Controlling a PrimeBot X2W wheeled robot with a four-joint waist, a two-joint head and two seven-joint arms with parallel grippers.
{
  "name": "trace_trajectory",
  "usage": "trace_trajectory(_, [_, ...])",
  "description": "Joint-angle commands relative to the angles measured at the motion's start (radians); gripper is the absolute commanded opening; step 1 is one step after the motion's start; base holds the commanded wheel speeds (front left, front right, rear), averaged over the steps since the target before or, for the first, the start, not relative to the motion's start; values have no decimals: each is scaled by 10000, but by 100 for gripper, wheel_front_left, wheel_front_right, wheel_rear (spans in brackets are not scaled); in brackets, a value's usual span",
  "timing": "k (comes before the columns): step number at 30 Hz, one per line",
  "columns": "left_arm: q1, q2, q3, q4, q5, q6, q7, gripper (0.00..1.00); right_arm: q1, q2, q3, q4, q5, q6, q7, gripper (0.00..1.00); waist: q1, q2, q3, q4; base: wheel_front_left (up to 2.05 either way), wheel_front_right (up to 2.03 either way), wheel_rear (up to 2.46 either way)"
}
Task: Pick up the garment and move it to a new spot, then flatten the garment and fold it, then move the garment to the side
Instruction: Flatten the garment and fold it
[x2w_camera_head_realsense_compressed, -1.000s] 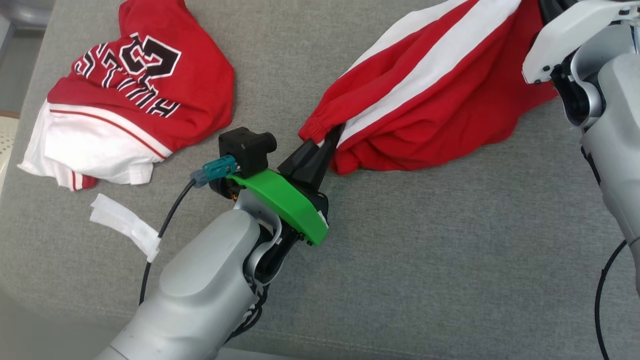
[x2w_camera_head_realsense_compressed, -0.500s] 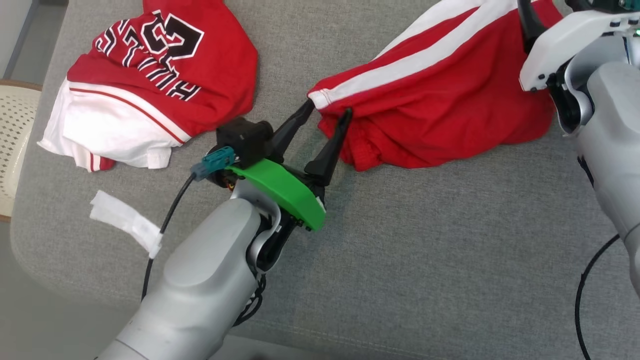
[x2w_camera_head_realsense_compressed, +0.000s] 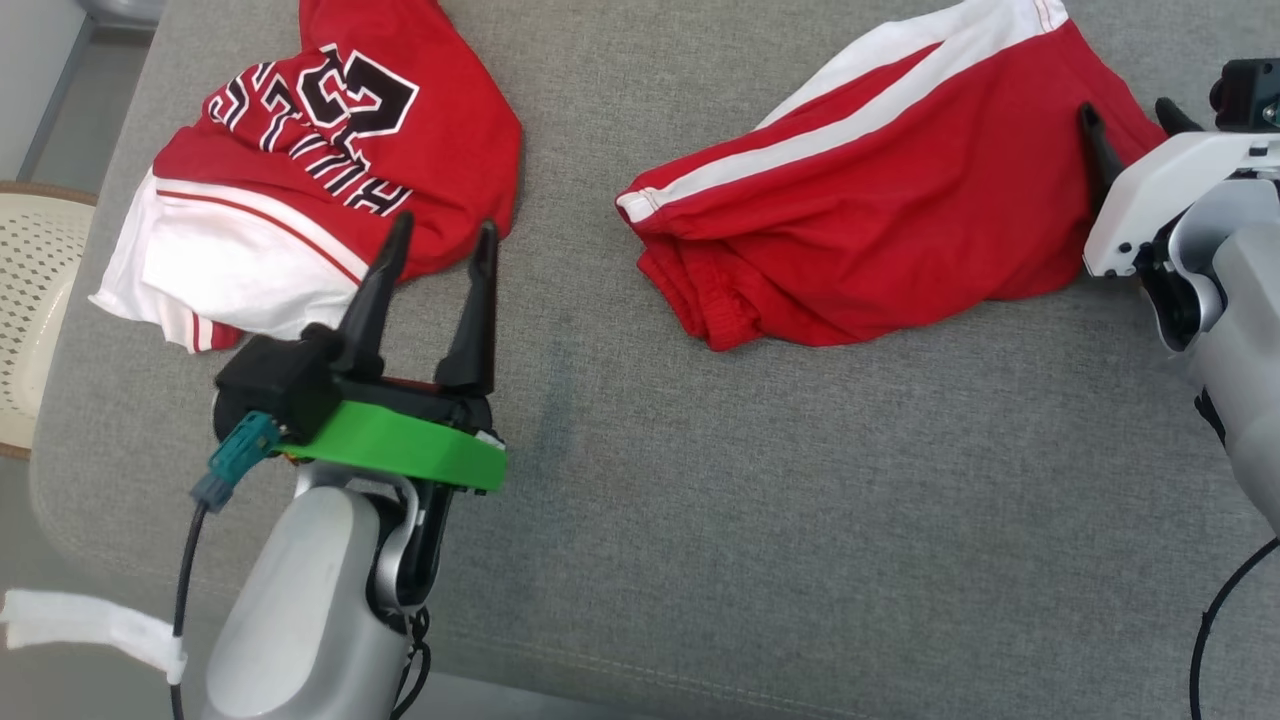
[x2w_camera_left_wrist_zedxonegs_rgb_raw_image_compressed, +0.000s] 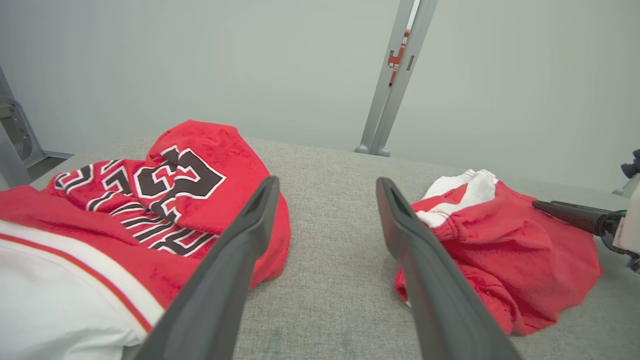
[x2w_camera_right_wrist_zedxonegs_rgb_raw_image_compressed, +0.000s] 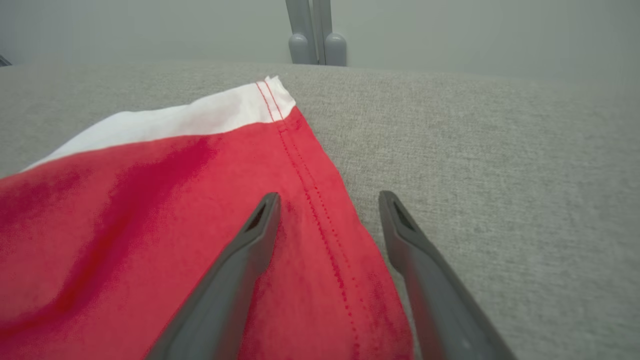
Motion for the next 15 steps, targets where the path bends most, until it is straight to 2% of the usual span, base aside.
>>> trace_trajectory(1, [308, -91, 356, -188, 229, 7, -2, 100, 133, -50, 72, 69, 89, -5, 94, 100, 0, 0, 52, 55, 0, 0, 0])
trace_trajectory(6, [981, -338, 1543, -693, 1034, -76, -3, 100, 210, 10, 258, 268, 415, -5, 623, 100, 0, 0, 97, 156, 0, 0, 0])
trace_trajectory(7, [1072, -381, 1701, -743, 1110, -105, -3, 100, 235, 39, 312, 242, 466, -3, 712, 78, 0, 0, 97, 171, 0, 0, 0])
trace_trajectory(9, [1250, -469, 1939, -811, 1313, -176, -3, 100, 299, 61, 432, 146, 609, -2, 932, 14, 0, 0, 94, 196, 0, 0, 0])
trace_trajectory(10, [1314, -487, 2031, -839, 1407, -219, -3, 100, 341, 74, 490, 83, 714, 0, 1065, 0, 0, 0, 90, 204, 0, 0, 0])
trace_trajectory(15, [1525, -542, 2299, -842, 1658, -335, -3, 100, 455, -63, 657, -112, 1080, -3, 1233, 0, 0, 0, -34, 131, 0, 0, 0])
